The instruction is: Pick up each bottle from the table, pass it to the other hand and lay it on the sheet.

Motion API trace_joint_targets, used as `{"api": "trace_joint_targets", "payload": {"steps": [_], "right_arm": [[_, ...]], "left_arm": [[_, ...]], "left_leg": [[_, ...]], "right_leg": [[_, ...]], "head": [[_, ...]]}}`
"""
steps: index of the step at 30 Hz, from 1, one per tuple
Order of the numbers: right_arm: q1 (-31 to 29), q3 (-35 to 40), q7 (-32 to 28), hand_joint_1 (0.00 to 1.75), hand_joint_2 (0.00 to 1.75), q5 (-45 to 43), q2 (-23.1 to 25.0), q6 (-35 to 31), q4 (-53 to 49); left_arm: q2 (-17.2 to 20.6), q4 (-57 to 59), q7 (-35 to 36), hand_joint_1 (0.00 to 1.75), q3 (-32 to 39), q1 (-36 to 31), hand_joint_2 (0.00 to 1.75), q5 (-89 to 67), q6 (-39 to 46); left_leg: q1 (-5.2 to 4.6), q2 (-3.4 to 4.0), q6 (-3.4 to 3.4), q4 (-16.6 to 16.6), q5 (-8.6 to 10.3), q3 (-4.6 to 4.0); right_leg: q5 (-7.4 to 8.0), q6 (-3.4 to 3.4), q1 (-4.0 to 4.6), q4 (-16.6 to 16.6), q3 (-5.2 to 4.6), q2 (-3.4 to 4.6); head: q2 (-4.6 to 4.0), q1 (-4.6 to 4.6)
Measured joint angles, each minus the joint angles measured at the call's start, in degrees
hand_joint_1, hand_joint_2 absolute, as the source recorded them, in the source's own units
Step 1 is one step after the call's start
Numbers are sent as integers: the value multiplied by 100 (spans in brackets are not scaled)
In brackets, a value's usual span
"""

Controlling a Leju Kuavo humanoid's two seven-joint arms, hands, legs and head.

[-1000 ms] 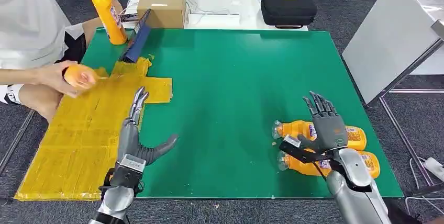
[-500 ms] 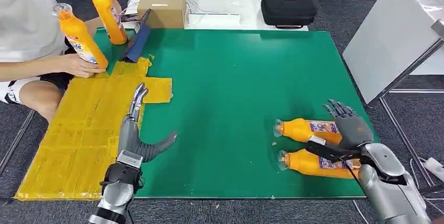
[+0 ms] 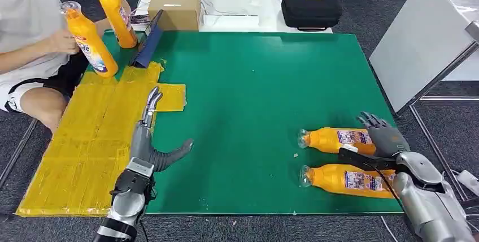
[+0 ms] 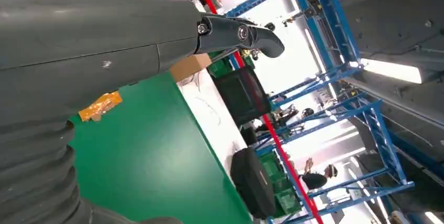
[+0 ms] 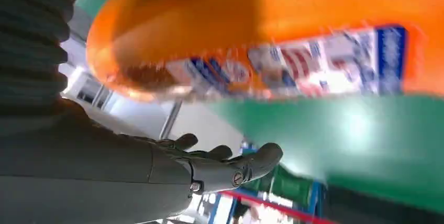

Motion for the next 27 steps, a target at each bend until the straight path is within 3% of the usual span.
{"api": "trace_joint_targets", "payload": {"steps": [5, 6, 8, 10, 19, 22, 27], "right_arm": [[-121, 46, -209, 0, 175, -74, -26, 157, 458], [-146, 52, -218, 7, 175, -79, -31, 159, 505], [-195, 63, -225, 141, 175, -79, -31, 168, 591], [-235, 76, -225, 162, 175, -72, -31, 183, 664], [-412, 256, -212, 162, 175, 33, -31, 218, 917], [-434, 284, -210, 175, 175, 37, -31, 218, 950], [-455, 319, -61, 175, 175, 61, 4, 2, 983]], "left_arm": [[0, 78, -24, 0, -2, -77, 175, -2, -28], [0, 85, -26, 0, -2, -85, 175, -2, -31], [0, 105, -26, 0, -2, -107, 175, -2, -28], [0, 109, -31, 0, -2, -120, 175, -2, -28], [0, 120, -42, 0, -2, -131, 175, 9, -31], [0, 122, -42, 0, -2, -131, 175, 9, -31], [0, 149, -42, 0, -9, -131, 175, 9, -31]], "left_leg": [[0, -3, 0, 0, 0, -1], [0, -1, 0, 0, -1, -1], [0, 0, 0, 0, -1, 0], [0, -2, 0, 0, -1, 0], [0, -2, 2, 0, 1, 1], [0, -2, 2, 0, 1, 1], [0, -1, 2, 0, 1, 1]], "right_leg": [[1, 3, 0, 0, 2, 0], [1, 2, 0, 0, 2, 0], [1, 3, 0, 0, 1, 0], [1, 3, 0, 0, 2, 0], [1, 3, 0, 0, 2, 0], [1, 3, 0, 0, 3, 0], [1, 3, 1, 0, 4, 0]], "head": [[-2, 0], [-2, 0], [-2, 0], [-2, 0], [-2, 2], [-2, 0], [-2, 2]]}}
